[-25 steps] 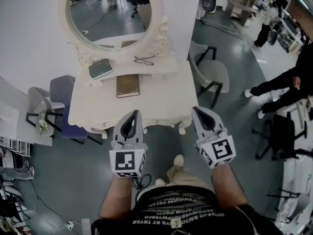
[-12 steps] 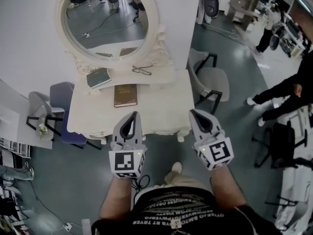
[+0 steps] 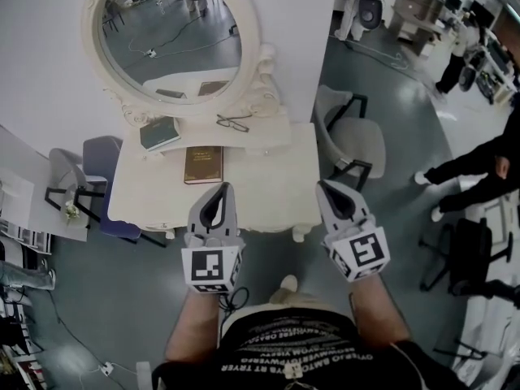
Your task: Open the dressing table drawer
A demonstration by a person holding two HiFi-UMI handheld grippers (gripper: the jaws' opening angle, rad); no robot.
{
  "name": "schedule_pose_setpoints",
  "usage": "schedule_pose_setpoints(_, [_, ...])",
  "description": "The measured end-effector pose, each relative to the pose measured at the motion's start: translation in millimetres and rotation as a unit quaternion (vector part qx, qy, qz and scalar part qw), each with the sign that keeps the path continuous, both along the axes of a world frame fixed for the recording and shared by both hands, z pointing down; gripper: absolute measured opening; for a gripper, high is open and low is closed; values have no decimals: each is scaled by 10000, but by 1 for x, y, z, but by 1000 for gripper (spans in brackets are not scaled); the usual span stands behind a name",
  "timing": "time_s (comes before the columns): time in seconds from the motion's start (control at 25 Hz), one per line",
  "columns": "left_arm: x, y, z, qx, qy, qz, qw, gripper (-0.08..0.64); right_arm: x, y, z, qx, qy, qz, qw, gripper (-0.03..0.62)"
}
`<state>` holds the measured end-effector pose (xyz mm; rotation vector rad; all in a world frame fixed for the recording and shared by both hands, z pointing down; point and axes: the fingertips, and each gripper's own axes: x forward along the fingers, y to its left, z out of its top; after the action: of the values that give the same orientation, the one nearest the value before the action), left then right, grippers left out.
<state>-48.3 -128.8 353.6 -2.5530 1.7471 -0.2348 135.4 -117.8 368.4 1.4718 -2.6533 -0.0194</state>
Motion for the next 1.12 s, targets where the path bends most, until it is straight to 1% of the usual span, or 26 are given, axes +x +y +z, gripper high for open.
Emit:
schedule_pose_setpoints(0.16, [9,-7,5,-34,-18,-141,9999,2,9,-10,4,-100,-14,-126,9999,2])
schedule_pose_setpoints(0.32, [16,-6,7,-51,-77,-218,9997,2,12,-16,8,-101,1,-263,9996,2])
schedule_pose_setpoints(0.52, [17,-2,-1,0,-197,-300,9994,2,11,-17,5,-140,-98,-348,9992,2])
schedule_pose_setpoints(0.6, [16,-1,-4,42,-176,-325,9993,2,11,-17,7,-153,-104,-367,9992,2])
schedule_pose_setpoints(0.72, [13,3,-5,26,-18,-397,9992,2,9,-20,13,-146,-66,-369,9992,2])
schedule_pose_setpoints(0.8, [7,2,-3,-15,-83,-421,9991,2,8,-23,13,-64,-4,-360,9993,2])
schedule_pose_setpoints(0.88, [3,-3,0,-9,-150,-420,9990,2,4,-27,13,-28,4,-385,9993,2])
schedule_pose_setpoints(1.0, [3,-16,2,21,-139,-344,9993,2,-1,-34,17,-188,-79,-352,9992,2])
schedule_pose_setpoints(1.12, [5,-30,4,18,-90,-230,9997,2,-1,-46,24,-296,-30,-231,9993,2])
